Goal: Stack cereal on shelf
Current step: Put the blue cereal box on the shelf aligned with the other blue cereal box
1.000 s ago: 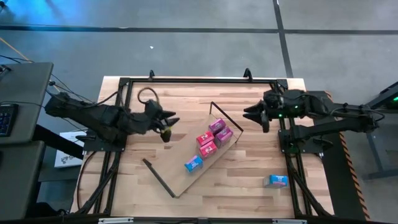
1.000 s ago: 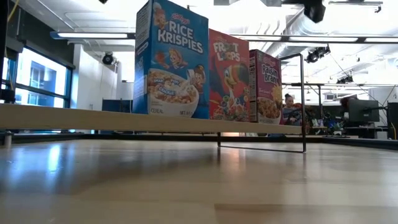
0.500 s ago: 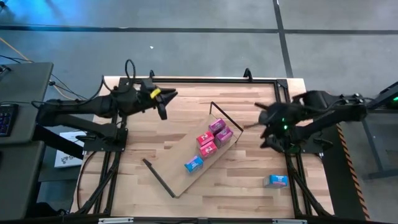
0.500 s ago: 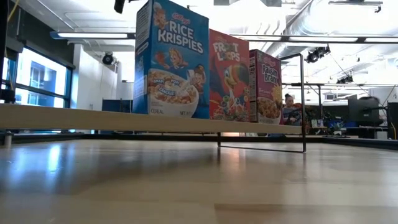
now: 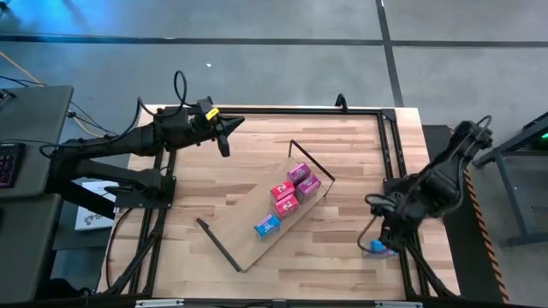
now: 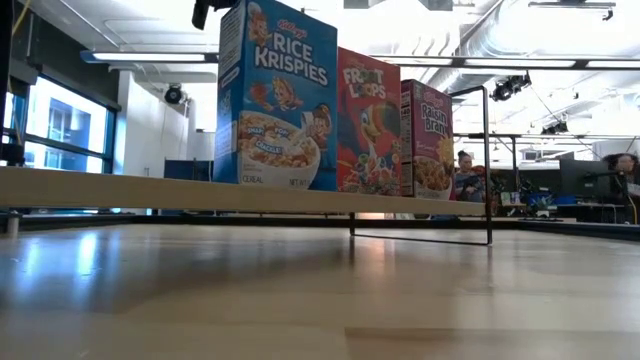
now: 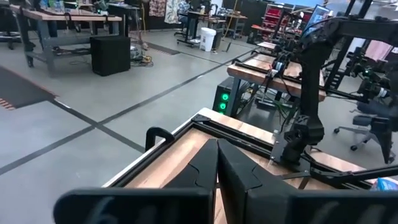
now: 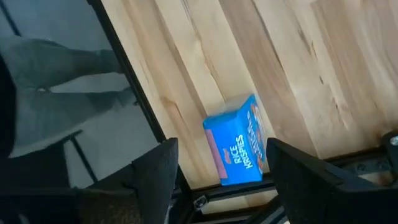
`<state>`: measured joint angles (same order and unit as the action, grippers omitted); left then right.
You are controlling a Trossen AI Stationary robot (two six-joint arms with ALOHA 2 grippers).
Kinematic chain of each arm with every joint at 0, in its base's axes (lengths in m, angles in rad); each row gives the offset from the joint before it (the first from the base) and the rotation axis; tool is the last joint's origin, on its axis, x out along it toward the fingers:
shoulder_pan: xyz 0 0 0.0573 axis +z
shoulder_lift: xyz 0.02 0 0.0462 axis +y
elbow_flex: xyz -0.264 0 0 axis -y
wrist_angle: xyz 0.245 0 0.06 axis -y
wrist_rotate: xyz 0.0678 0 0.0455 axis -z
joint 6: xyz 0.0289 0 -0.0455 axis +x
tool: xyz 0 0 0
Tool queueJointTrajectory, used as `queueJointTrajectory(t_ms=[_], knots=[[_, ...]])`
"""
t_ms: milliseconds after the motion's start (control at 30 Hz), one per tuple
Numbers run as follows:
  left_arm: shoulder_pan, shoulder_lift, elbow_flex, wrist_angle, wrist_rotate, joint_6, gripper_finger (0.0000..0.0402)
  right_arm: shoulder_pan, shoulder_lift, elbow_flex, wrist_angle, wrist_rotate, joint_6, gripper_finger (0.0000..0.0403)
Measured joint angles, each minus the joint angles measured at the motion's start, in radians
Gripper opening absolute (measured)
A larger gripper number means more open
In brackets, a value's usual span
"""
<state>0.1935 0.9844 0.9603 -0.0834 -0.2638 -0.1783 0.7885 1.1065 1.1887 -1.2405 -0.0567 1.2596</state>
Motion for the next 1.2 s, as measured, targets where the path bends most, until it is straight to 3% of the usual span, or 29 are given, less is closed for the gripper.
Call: queueJointTrajectory(t_ms=[300,500,867,1200], knots=[[0.005,0.000,0.000,-0.002,0.000,0.016,0.0001,0.167,0.126,-0.008,-0.004,0.024,-0.005,0.0238],[0.005,0.000,0.000,-0.003,0.000,0.004,0.0000,0.236,0.215,-0.008,-0.008,0.099,-0.044,0.0238],[0.004,0.002,0.000,-0.011,0.000,-0.011,0.0000,0.249,0.314,-0.008,-0.085,0.144,-0.040,0.0238],[0.004,0.002,0.000,-0.010,0.000,-0.017,0.0000,0.239,0.288,-0.008,0.013,0.047,0.044,0.0238]])
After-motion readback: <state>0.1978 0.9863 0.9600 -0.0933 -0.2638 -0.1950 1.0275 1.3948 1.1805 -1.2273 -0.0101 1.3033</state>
